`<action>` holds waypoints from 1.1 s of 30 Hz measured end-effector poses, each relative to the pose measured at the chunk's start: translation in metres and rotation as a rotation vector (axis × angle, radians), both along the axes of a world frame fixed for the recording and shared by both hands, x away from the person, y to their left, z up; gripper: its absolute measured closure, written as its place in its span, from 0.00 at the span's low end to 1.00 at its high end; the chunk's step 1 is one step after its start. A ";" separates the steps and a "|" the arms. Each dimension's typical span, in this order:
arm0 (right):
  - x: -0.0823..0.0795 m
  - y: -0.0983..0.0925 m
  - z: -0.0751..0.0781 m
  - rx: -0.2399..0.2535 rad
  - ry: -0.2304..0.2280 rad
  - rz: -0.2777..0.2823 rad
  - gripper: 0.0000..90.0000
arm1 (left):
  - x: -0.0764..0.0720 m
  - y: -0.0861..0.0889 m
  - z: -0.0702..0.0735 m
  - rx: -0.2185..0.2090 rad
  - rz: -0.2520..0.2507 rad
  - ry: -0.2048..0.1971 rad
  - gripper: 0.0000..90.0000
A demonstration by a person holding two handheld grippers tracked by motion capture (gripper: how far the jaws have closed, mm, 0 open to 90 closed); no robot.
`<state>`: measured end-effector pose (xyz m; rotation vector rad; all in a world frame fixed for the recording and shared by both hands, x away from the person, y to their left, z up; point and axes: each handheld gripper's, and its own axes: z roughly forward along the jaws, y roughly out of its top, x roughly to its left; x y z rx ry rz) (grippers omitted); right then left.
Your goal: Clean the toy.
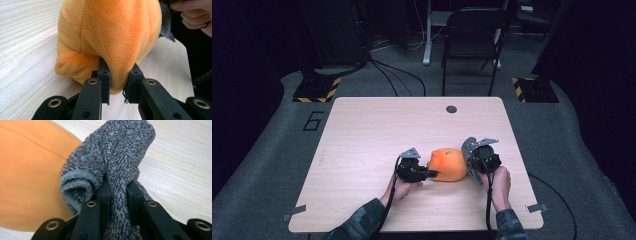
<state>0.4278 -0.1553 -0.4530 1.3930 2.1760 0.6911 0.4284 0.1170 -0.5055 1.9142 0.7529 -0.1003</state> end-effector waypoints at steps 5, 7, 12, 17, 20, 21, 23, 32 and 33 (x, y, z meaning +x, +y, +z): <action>0.005 -0.004 -0.014 -0.007 0.059 -0.016 0.85 | 0.000 0.000 0.000 -0.005 0.004 0.000 0.87; 0.008 -0.005 -0.021 -0.019 0.083 -0.006 0.85 | 0.000 0.000 0.000 -0.004 -0.001 0.001 0.86; 0.011 -0.011 -0.026 -0.043 0.129 -0.004 0.85 | 0.001 0.001 0.000 -0.007 0.002 0.000 0.86; -0.003 -0.016 0.016 -0.008 -0.003 -0.019 0.85 | 0.001 0.001 -0.001 -0.007 0.006 0.004 0.86; -0.020 -0.009 0.050 0.044 -0.102 0.013 0.85 | 0.001 0.001 -0.001 -0.007 0.004 0.003 0.86; -0.026 -0.005 0.061 0.062 -0.133 0.038 0.85 | 0.001 0.001 -0.001 -0.006 0.003 0.001 0.86; -0.036 0.008 0.075 0.078 -0.172 0.090 0.85 | 0.001 0.001 -0.001 -0.006 0.001 0.000 0.86; -0.029 0.052 0.038 -0.056 -0.101 0.161 0.85 | 0.001 0.000 -0.002 0.005 0.000 -0.004 0.85; -0.029 0.050 0.038 -0.051 -0.099 0.162 0.86 | 0.001 0.000 -0.002 0.006 -0.003 -0.007 0.85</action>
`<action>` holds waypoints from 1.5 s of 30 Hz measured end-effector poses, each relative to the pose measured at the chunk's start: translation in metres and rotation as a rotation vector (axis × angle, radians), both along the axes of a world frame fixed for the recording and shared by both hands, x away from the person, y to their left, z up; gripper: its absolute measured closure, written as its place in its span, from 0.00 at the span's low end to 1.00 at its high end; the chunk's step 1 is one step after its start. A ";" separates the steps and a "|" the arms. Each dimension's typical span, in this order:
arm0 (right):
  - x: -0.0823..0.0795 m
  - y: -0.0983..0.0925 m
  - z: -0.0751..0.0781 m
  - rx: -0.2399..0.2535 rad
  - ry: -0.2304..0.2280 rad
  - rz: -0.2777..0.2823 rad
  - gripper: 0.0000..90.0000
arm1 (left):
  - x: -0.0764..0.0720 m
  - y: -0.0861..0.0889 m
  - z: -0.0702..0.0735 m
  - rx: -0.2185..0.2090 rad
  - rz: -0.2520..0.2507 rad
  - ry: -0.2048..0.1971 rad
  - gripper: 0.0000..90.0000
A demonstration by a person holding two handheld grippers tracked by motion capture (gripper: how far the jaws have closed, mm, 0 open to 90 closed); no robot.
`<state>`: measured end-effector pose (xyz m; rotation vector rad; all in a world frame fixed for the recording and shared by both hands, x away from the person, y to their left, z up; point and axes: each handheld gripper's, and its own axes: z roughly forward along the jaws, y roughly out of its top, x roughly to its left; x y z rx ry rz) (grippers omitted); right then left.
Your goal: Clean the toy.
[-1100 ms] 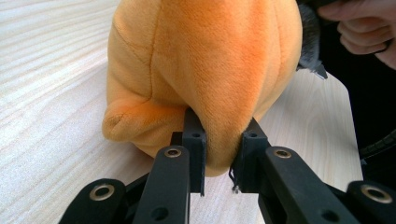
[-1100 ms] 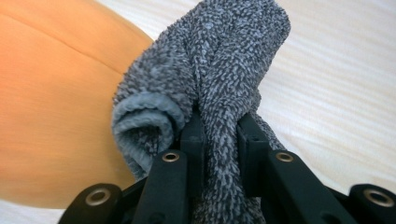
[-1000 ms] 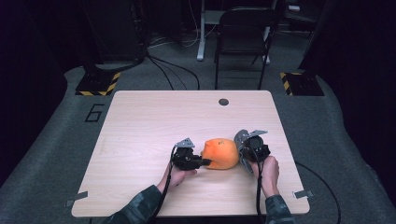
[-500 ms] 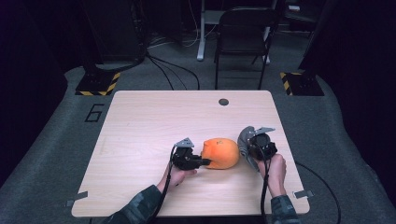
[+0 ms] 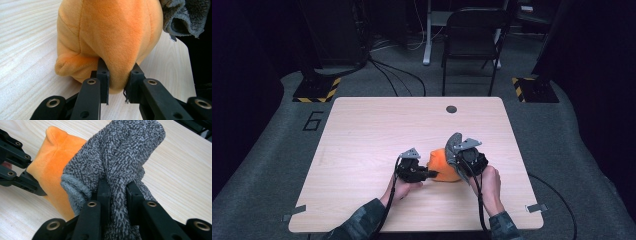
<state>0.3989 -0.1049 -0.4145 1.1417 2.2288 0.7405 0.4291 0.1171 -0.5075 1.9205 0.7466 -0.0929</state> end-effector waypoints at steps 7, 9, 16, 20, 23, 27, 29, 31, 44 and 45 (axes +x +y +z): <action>0.001 -0.004 -0.003 0.019 0.008 -0.002 0.86 | 0.000 0.000 0.001 0.019 -0.011 -0.036 0.73; 0.002 -0.005 -0.003 0.010 0.009 -0.002 0.86 | 0.000 0.000 0.002 0.033 -0.019 -0.048 0.64; 0.005 -0.009 -0.005 0.014 0.018 -0.011 0.86 | -0.002 0.002 0.005 0.037 -0.039 -0.088 0.43; 0.007 -0.010 -0.006 0.030 0.017 -0.017 0.85 | -0.005 0.001 0.005 0.101 -0.053 -0.163 0.34; 0.007 -0.010 -0.005 0.025 0.029 -0.013 0.85 | -0.007 -0.002 0.004 0.165 -0.054 -0.229 0.25; 0.007 -0.010 -0.006 0.026 0.017 -0.015 0.85 | -0.008 -0.003 -0.001 0.224 -0.054 -0.280 0.22; 0.007 -0.010 -0.006 0.020 0.028 -0.014 0.85 | -0.007 -0.003 -0.003 0.240 -0.040 -0.291 0.21; 0.008 -0.010 -0.006 0.027 0.028 -0.019 0.85 | -0.006 -0.002 -0.004 0.260 -0.029 -0.303 0.20; 0.009 -0.008 -0.008 0.031 0.019 -0.023 0.85 | -0.005 -0.014 -0.013 0.297 -0.045 -0.363 0.37; 0.009 -0.009 -0.007 0.030 0.030 -0.021 0.85 | -0.005 -0.013 -0.012 0.298 -0.048 -0.366 0.39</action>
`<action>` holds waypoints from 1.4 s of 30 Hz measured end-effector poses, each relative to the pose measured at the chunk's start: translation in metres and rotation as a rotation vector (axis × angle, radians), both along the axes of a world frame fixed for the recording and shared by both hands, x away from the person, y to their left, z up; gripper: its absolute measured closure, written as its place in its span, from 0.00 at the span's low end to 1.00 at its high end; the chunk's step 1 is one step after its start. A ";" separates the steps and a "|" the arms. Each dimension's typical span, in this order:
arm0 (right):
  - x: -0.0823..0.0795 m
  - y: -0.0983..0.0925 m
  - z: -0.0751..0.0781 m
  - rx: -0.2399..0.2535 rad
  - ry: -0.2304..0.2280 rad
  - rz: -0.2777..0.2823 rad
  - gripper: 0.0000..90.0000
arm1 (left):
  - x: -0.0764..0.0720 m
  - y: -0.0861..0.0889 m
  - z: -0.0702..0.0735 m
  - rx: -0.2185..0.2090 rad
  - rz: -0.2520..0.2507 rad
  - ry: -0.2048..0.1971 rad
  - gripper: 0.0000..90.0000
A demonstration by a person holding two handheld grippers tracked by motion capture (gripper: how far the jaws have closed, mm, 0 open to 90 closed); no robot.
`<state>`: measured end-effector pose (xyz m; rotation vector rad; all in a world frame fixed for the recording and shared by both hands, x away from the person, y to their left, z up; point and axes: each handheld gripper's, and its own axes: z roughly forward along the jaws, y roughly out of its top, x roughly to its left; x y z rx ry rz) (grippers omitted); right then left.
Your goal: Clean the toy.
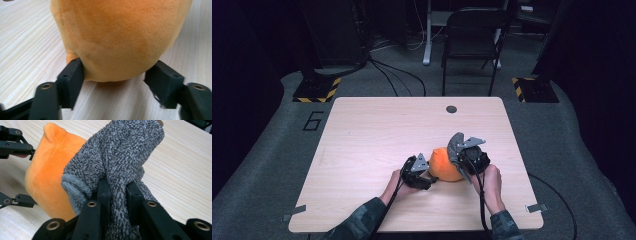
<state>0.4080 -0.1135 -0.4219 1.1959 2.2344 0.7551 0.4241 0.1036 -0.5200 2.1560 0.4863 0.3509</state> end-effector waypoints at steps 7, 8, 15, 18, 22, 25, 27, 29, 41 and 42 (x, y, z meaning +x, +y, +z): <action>-0.001 0.001 0.001 0.014 -0.021 0.005 0.85 | -0.002 0.000 -0.001 -0.015 0.019 -0.018 0.69; -0.002 -0.002 0.002 0.027 -0.026 0.011 0.85 | -0.002 0.000 -0.001 -0.020 0.015 -0.022 0.72; -0.003 -0.057 0.020 0.090 -0.081 -0.114 0.85 | -0.002 0.001 -0.002 -0.041 0.018 -0.026 0.81; 0.002 -0.088 0.006 0.111 -0.046 -0.213 0.85 | -0.003 0.002 -0.002 -0.054 0.022 -0.035 0.84; 0.012 -0.110 -0.019 0.139 0.035 -0.287 0.85 | -0.004 0.004 0.000 -0.124 0.044 -0.037 0.87; 0.014 -0.117 -0.023 0.148 0.036 -0.302 0.85 | -0.004 0.006 0.006 -0.175 0.048 -0.009 0.88; 0.013 -0.118 -0.021 0.150 0.024 -0.304 0.85 | -0.004 0.009 0.011 -0.211 0.047 0.027 0.88; 0.012 -0.118 -0.018 0.152 0.017 -0.303 0.85 | -0.004 0.012 0.019 -0.270 0.056 0.060 0.88; 0.002 -0.099 0.012 0.138 -0.046 -0.234 0.85 | -0.002 0.025 0.041 -0.349 0.081 0.314 0.87; 0.001 -0.097 0.013 0.128 -0.053 -0.220 0.85 | -0.002 0.025 0.040 -0.343 0.081 0.332 0.87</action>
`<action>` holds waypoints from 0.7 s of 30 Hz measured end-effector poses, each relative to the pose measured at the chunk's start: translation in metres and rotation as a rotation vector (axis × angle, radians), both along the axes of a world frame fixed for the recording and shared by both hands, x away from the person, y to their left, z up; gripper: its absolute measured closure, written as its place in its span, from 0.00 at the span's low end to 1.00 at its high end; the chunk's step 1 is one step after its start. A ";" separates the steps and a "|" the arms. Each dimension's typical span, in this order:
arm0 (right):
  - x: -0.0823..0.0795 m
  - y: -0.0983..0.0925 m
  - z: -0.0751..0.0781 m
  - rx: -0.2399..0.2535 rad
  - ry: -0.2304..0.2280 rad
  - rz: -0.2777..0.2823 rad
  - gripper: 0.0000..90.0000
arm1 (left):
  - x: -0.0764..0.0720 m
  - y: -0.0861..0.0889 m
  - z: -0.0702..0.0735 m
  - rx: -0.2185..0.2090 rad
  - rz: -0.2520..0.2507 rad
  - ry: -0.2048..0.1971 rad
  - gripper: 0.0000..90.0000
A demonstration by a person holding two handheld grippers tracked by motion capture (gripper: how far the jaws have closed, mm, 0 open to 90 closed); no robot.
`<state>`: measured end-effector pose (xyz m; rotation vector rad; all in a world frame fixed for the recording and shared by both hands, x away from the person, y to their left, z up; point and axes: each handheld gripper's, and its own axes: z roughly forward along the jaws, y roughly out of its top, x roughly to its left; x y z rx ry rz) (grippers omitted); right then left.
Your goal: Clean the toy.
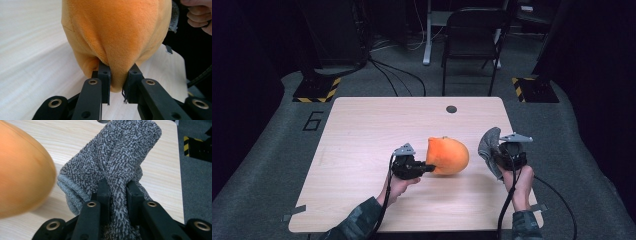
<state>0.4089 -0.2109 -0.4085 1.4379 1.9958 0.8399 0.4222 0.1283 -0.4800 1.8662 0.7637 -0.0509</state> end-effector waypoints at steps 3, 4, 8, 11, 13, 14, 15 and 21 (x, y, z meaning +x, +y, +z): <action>-0.002 0.008 0.004 0.000 -0.008 0.019 0.85 | 0.001 -0.002 -0.003 0.012 0.002 0.038 0.87; -0.003 0.011 0.005 -0.004 -0.009 0.027 0.85 | 0.001 -0.002 -0.004 0.010 0.005 0.051 0.87; -0.007 0.023 0.014 -0.011 -0.033 0.067 0.85 | 0.003 -0.004 -0.011 0.034 0.010 0.068 0.87; -0.014 0.043 0.025 0.000 -0.048 0.127 0.85 | 0.004 -0.008 -0.018 0.059 0.009 0.073 0.87; -0.020 0.066 0.029 0.004 -0.053 0.192 0.85 | 0.004 -0.009 -0.020 0.063 0.008 0.071 0.87; -0.021 0.075 0.029 0.002 -0.057 0.217 0.85 | 0.004 -0.009 -0.019 0.067 0.008 0.057 0.87; -0.023 0.088 0.028 -0.006 -0.049 0.242 0.85 | 0.004 -0.009 -0.019 0.072 0.006 0.046 0.86; -0.024 0.135 0.001 -0.102 -0.068 0.318 0.85 | 0.000 -0.013 -0.021 0.109 -0.003 0.006 0.86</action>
